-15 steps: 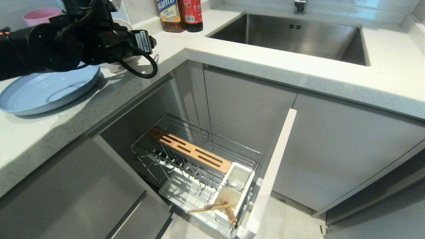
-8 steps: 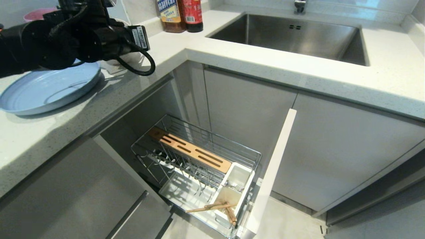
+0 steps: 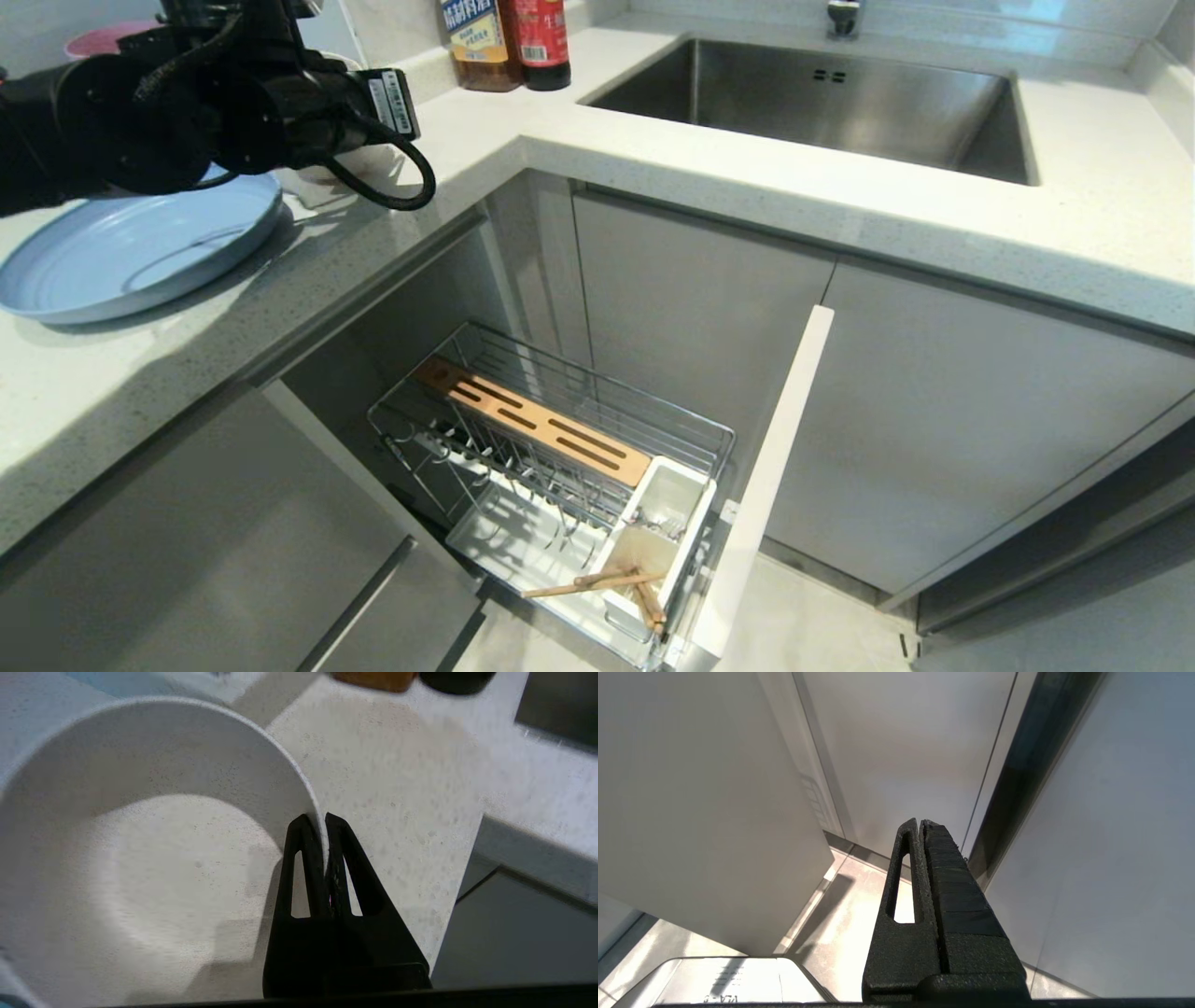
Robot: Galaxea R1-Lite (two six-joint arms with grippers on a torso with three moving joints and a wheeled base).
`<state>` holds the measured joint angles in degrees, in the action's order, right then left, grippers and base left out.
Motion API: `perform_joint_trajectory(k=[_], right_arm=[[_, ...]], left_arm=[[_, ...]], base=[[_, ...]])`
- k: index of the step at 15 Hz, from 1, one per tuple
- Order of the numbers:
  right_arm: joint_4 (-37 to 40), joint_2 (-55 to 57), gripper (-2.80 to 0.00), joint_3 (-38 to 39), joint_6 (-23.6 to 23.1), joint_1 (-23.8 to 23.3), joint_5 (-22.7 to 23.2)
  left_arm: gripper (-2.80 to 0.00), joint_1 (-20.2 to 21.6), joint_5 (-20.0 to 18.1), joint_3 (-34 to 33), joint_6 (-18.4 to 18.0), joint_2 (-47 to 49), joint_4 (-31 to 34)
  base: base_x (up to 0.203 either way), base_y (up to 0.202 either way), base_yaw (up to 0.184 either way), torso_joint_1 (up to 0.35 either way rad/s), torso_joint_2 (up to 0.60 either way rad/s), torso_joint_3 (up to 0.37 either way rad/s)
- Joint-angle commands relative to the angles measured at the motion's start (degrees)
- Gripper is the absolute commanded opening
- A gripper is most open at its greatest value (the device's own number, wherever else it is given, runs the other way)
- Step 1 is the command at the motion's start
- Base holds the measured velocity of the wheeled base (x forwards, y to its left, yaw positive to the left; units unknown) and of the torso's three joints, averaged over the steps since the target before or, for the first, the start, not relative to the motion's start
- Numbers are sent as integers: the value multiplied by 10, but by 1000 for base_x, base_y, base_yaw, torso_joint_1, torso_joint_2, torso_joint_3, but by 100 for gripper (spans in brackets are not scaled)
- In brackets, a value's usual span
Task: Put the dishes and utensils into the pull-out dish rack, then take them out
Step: Pick up the bowl and place it in the cupboard
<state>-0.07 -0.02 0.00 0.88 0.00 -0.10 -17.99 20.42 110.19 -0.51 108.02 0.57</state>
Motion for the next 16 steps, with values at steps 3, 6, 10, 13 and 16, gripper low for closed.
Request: perform_joint_trajectory(k=[3, 6, 10, 13, 16], right_arm=[[0, 0, -280, 1, 0, 0, 0], [0, 0, -280, 1, 0, 0, 0], [0, 0, -280, 1, 0, 0, 0], [0, 0, -280, 1, 0, 0, 0], [0, 0, -280, 1, 0, 0, 0]], left_arm=[[-280, -2, 4, 0, 24, -19, -107], [-280, -22, 3, 0, 27, -31, -195], [-280, -85, 11, -1, 49, -44, -297], [-280, -153, 37, -18, 87, -58, -312], [-280, -217, 45, -95, 138, -93, -331]], base=[[0, 0, 0, 0, 0, 0], [0, 0, 0, 0, 0, 0], [0, 0, 0, 0, 0, 0], [0, 0, 0, 0, 0, 0], [0, 0, 0, 0, 0, 0]])
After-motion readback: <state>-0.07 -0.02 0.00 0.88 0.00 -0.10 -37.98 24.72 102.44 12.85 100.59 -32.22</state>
